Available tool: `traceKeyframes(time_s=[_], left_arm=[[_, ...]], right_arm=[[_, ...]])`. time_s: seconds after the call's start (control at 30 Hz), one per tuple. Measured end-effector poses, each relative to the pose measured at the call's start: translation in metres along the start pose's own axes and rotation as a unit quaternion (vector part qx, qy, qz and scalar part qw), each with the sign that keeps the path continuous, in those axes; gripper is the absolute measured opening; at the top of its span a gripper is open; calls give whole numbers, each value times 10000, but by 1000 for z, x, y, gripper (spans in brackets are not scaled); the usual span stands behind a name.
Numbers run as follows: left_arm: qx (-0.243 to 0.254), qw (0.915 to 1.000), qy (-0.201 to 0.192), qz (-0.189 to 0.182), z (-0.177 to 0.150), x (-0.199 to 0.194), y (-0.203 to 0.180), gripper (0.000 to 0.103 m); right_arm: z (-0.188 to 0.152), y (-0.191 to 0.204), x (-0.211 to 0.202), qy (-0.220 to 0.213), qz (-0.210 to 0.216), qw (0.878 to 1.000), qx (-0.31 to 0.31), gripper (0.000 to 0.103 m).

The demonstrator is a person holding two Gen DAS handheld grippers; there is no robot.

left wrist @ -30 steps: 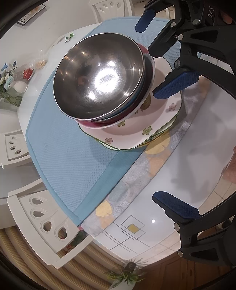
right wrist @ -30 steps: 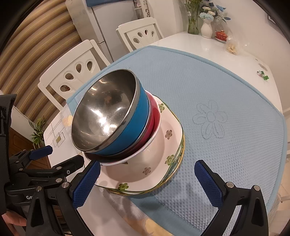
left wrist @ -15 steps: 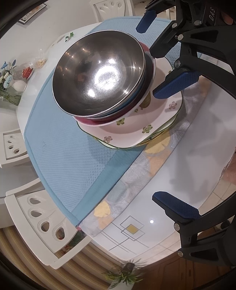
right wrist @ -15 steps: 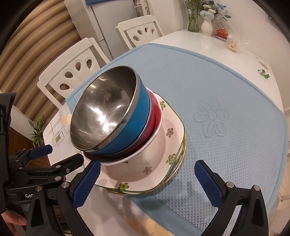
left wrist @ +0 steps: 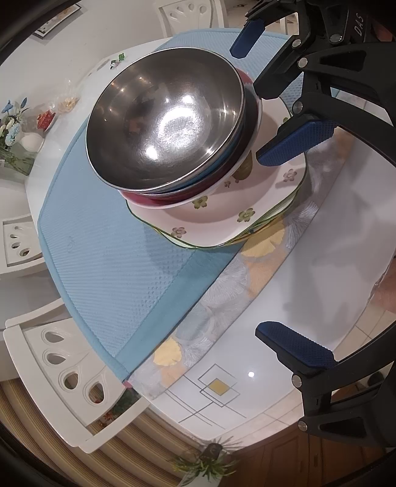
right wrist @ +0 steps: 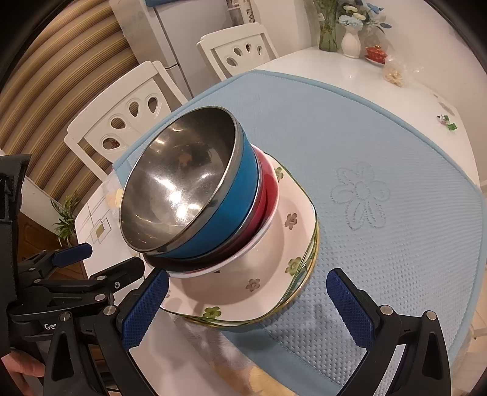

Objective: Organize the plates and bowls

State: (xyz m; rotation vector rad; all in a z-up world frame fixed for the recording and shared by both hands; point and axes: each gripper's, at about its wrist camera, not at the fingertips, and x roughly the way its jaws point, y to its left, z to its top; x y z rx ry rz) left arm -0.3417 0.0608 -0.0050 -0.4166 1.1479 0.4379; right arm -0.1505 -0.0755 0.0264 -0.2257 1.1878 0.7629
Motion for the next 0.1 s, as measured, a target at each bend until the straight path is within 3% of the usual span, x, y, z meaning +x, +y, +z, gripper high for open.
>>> traceKeyframes(time_s=[0.1], left_arm=[[13,10000,-6,6,2,0,-1,102]], right_arm=[[0,0,0,4,24,10000,8,103]])
